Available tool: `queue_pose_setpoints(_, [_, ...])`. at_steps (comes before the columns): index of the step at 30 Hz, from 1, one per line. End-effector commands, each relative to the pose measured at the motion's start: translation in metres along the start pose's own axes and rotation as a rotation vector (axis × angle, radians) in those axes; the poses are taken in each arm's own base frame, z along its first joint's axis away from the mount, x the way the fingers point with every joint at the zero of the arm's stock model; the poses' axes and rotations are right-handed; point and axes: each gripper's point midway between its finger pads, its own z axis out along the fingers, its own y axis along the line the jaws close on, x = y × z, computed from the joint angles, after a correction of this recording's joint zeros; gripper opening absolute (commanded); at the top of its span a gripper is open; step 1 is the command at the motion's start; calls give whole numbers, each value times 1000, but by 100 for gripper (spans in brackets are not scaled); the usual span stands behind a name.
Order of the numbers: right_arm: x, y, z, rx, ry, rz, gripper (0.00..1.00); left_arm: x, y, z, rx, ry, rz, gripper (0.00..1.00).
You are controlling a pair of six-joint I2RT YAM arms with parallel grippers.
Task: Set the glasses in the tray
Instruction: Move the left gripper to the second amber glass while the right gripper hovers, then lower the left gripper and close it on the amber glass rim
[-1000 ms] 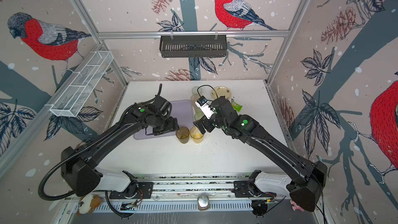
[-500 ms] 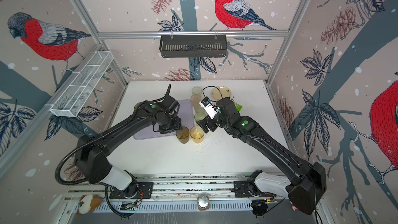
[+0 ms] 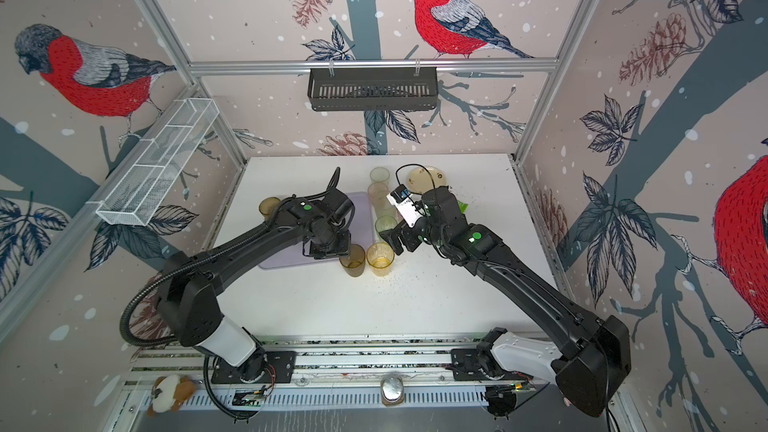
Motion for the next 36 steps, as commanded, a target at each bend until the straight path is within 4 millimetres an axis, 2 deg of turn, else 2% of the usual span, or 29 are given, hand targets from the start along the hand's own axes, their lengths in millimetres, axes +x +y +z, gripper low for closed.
queue_pose_setpoints(1, [-10, 2, -3, -10, -40, -1, 100, 1, 10, 2, -63, -3, -11, 54])
queue_pose_setpoints(20, [-11, 7, -3, -10, -44, -22, 99, -10, 5, 22, -94, 0, 12, 42])
queue_pose_setpoints(36, [-11, 9, -3, -2, -41, -38, 99, -8, 7, 30, -114, 13, 18, 33])
